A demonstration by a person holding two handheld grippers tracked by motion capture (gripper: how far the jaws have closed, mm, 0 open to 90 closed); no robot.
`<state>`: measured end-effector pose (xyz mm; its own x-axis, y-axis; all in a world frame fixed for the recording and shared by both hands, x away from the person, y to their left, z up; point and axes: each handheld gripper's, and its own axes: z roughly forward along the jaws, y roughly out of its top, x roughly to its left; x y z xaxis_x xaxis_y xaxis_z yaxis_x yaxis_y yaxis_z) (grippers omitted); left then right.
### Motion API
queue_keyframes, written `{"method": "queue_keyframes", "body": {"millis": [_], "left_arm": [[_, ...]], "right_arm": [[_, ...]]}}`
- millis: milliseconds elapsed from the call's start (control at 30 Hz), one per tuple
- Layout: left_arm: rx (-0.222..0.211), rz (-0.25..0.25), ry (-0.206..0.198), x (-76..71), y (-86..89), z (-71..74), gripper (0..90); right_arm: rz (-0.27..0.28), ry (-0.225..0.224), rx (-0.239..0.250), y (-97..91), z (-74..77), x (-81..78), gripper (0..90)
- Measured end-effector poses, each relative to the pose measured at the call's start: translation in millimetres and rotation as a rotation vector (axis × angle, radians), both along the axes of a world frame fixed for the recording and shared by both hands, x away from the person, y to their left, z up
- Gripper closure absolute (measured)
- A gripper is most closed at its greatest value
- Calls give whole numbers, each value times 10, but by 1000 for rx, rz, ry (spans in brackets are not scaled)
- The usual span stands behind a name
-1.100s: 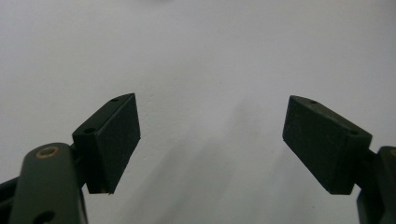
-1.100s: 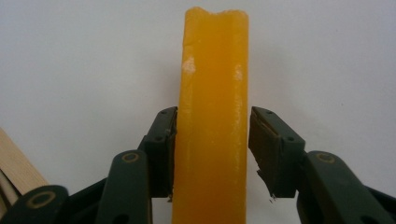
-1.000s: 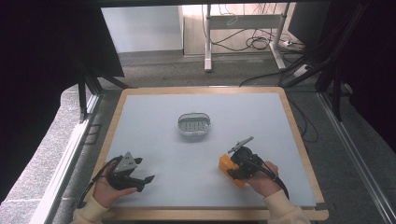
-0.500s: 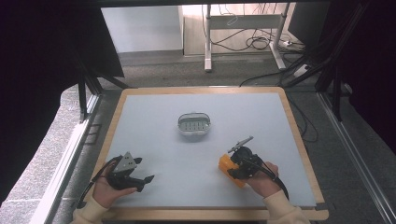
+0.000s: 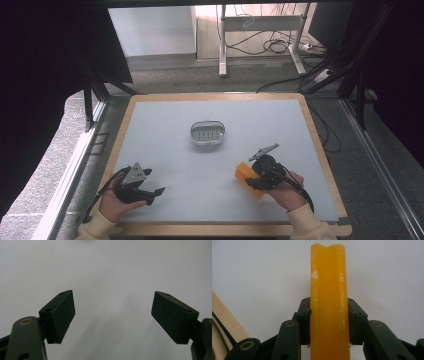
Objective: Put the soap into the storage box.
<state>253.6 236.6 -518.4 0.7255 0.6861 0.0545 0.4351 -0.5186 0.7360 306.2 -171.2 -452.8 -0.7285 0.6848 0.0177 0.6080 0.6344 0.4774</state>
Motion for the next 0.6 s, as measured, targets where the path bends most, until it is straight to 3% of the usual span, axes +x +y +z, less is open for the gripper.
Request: {"method": "queue_keyframes", "body": {"millis": [600], "left_arm": [[2,7,0,-1,1,3,192]], "right_arm": [[38,-25,37,-90,112,14,617]]}}
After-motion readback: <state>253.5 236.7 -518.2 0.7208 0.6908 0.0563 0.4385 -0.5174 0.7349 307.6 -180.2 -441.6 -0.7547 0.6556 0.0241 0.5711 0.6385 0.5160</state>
